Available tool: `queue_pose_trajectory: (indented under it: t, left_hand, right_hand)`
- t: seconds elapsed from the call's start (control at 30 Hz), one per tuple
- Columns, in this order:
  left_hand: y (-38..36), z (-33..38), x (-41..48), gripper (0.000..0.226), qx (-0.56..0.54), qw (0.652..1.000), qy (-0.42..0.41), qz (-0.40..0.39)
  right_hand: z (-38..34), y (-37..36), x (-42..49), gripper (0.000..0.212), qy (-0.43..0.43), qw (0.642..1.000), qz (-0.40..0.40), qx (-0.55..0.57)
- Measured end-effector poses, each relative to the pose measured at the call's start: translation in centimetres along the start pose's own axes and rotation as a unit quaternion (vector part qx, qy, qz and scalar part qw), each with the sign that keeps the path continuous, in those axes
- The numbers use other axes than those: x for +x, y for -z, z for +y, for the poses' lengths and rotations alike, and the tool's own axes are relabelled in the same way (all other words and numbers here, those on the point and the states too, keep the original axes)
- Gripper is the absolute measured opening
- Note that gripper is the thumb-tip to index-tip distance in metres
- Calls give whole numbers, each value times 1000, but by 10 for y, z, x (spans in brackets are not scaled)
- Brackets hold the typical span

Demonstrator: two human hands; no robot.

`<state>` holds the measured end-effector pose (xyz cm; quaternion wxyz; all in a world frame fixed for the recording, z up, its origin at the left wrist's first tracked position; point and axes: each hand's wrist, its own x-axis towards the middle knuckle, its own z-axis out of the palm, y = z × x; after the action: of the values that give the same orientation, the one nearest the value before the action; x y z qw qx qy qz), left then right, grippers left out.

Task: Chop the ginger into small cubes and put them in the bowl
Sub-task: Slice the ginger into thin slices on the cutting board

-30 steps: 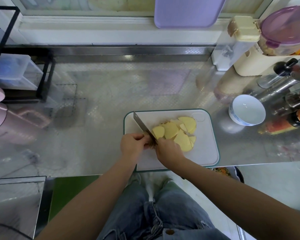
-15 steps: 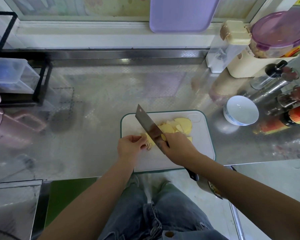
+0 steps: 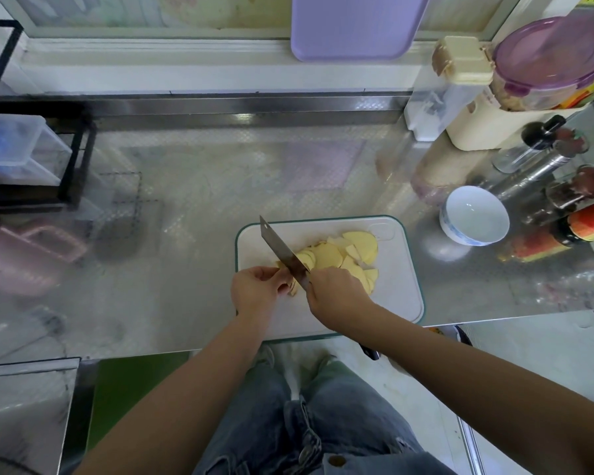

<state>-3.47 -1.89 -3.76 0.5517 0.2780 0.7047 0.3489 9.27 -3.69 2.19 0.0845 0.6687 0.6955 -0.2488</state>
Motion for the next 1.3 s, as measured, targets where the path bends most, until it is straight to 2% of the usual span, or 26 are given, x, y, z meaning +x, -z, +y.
queue_pose_trajectory:
  t: [0.07, 0.27, 0.4, 0.5, 0.53, 0.7, 0.83, 0.93, 1.03, 1.3]
  left_hand:
    - [0, 0, 0, 8, -5, 1000, -4, -7]
    - [1, -1, 0, 23, 11, 1000, -24, -11]
    - [0, 0, -1, 15, -8, 1000, -19, -18]
    - [-1, 0, -1, 1, -36, 999, -11, -26]
    - [-1, 0, -1, 4, -35, 999, -12, -22]
    - [-2, -1, -2, 2, -21, 1000, -15, -13]
    - [-4, -1, -2, 9, -45, 999, 11, -1]
    - [-5, 1, -2, 9, -43, 999, 14, 9]
    - [-5, -1, -1, 20, -44, 999, 13, 4]
    - [-1, -3, -1, 5, -10, 1000, 2, 3]
  right_hand:
    - [-2, -5, 8, 18, -3, 1000, 2, 4]
    - [-1, -20, 18, 19, -12, 1000, 1, 26]
    - [4, -31, 21, 22, -15, 999, -7, 45]
    - [9, -38, 18, 23, -13, 999, -16, 47]
    - [10, -38, 18, 24, -12, 999, -15, 49]
    - [19, -18, 9, 22, -9, 995, 25, 99]
    - [20, 8, -1, 19, 21, 993, 55, 101]
    - [17, 18, -6, 20, 33, 996, 32, 76]
    - [13, 20, -12, 20, 32, 997, 8, 73]
    - [12, 15, -18, 22, 25, 998, -17, 47]
